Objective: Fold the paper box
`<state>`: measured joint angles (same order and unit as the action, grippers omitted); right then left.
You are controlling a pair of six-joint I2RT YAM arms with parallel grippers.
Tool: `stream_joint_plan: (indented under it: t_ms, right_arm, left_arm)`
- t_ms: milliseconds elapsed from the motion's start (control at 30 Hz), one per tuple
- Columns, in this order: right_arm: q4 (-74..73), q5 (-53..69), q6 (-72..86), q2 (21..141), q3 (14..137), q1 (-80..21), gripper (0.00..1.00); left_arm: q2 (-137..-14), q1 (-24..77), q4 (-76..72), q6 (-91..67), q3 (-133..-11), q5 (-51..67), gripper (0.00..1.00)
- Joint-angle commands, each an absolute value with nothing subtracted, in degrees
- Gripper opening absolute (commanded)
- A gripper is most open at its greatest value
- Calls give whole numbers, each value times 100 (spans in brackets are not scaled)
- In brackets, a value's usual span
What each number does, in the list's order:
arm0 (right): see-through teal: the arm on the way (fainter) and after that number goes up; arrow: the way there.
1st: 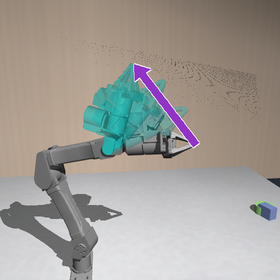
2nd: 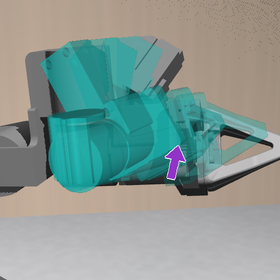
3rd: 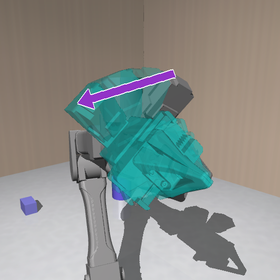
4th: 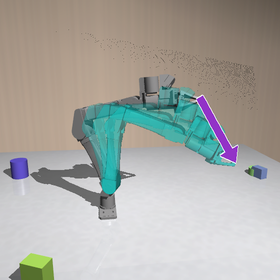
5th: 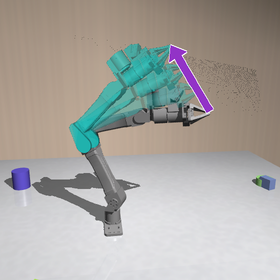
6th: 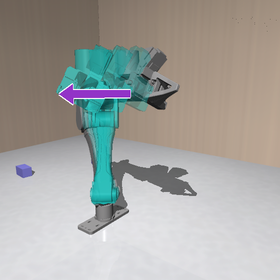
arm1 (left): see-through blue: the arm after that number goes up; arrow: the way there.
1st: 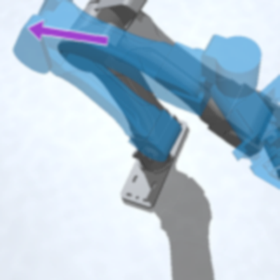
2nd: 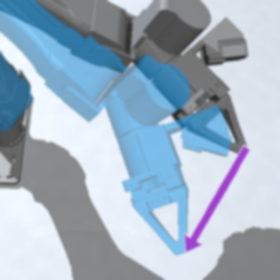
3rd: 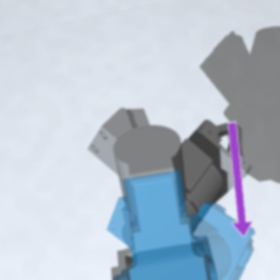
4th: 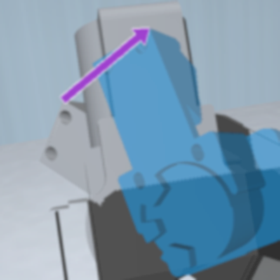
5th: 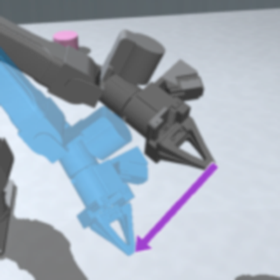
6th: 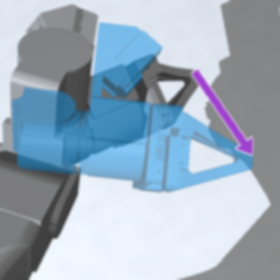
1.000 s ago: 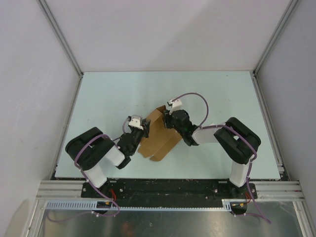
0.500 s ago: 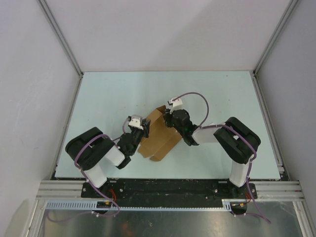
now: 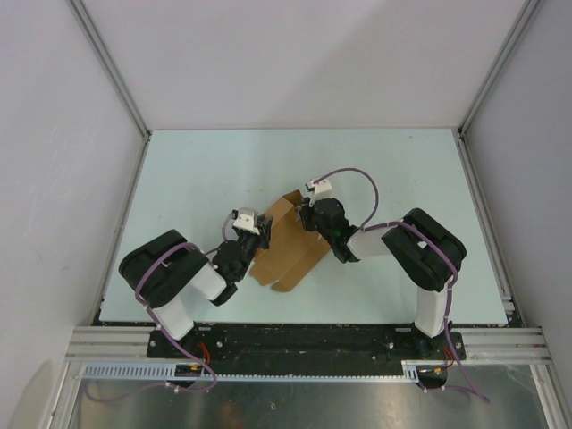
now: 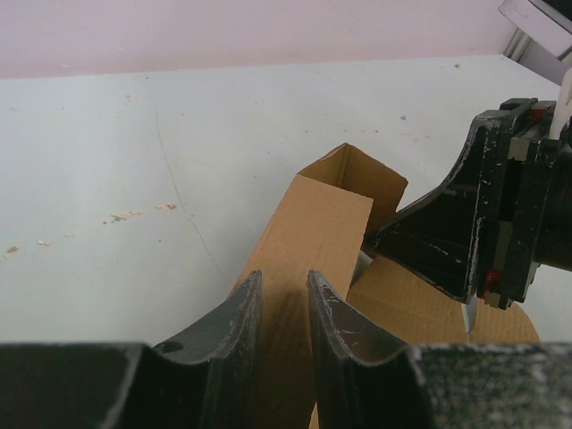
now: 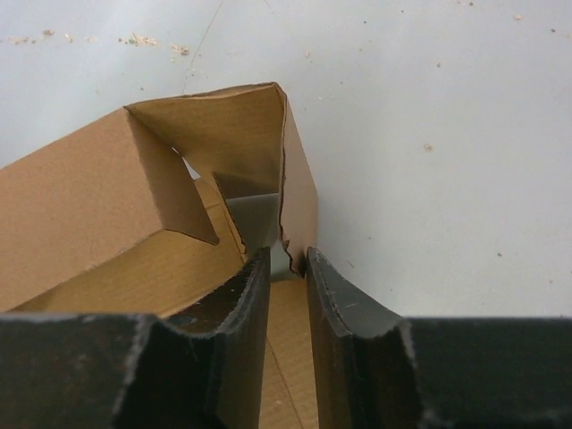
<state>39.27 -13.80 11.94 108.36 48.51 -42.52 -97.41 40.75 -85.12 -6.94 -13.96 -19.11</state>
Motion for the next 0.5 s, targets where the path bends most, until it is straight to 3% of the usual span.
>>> stream_joint_plan:
  t_ms: [0,467]
  right_arm:
    - [4271,-1318,1186,10837,5001,-4254,25]
    - [4210,-1336,1151,10723,5001,-4359,8]
  left_arm:
    - [-9993,4096,-7673,-800,-1327,-1872,32]
    - [-10037,4096,-7673,-817,-1336,-1846,32]
